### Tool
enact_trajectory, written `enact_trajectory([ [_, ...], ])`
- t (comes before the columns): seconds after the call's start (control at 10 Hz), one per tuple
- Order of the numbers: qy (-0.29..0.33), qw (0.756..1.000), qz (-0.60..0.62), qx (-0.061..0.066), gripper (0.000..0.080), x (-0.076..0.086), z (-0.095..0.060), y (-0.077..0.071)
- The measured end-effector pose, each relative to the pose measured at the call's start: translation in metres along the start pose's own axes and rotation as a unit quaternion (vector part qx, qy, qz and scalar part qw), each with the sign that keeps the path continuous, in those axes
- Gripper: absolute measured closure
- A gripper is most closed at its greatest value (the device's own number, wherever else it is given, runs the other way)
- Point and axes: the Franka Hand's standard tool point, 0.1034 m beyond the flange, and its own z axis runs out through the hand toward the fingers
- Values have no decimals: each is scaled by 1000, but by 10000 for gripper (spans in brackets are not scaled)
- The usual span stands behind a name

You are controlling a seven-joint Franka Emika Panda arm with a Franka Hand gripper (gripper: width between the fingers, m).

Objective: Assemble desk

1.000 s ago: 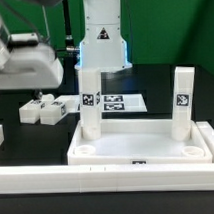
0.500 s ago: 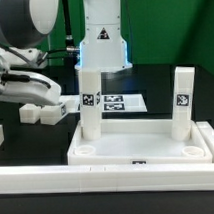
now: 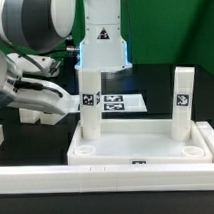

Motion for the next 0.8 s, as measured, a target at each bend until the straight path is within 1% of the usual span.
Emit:
enact_trajectory([
  [0.1, 0, 1000, 0, 0, 151, 1, 1, 0],
  [0.2, -25, 1000, 3, 3, 151, -6, 4, 1],
  [0.3, -46, 999, 12, 1, 151, -5, 6, 0],
  [0.4, -42, 999, 11, -2, 151, -2, 5, -1],
  [0.5, -35, 999, 10, -2, 151, -1, 2, -2],
  [0.7, -36, 999, 11, -1, 151, -1, 4, -1],
  [0.8, -33, 999, 13, -3, 151, 1, 3, -3],
])
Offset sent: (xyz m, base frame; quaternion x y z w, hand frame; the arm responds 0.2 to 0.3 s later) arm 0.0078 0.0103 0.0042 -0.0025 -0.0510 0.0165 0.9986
